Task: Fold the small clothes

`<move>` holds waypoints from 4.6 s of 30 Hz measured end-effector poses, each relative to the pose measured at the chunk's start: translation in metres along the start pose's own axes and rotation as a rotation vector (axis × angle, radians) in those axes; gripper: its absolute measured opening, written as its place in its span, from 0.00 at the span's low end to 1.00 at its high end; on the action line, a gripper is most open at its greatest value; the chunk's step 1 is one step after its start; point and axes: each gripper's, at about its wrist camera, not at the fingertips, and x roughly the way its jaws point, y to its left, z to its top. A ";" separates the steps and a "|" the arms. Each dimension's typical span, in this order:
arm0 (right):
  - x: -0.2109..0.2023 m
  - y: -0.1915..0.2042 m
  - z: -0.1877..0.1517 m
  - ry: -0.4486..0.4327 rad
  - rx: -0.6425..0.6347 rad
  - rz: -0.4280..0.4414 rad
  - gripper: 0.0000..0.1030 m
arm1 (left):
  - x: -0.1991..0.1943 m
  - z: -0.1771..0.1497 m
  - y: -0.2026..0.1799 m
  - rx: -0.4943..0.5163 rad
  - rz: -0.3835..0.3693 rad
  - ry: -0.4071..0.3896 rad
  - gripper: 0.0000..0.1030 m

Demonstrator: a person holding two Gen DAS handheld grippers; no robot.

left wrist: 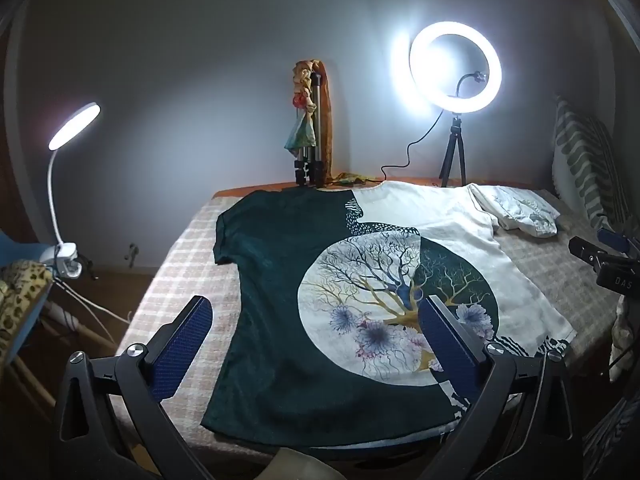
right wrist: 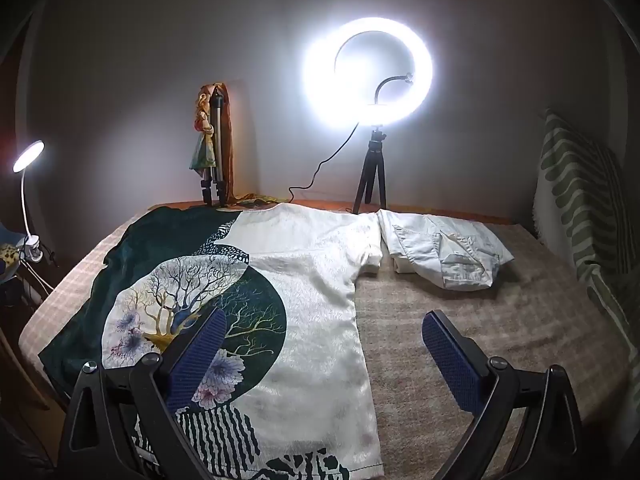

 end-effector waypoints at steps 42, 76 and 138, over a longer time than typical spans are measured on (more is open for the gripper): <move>0.004 0.000 0.000 0.005 0.013 -0.003 0.97 | -0.007 0.002 0.011 -0.018 0.021 -0.024 0.99; 0.006 0.003 -0.004 0.008 0.012 0.000 0.97 | -0.007 0.001 0.010 -0.016 0.024 -0.024 0.99; 0.192 0.391 0.147 0.327 -0.306 0.560 0.80 | 0.093 -0.099 0.153 -0.510 -0.256 0.490 0.22</move>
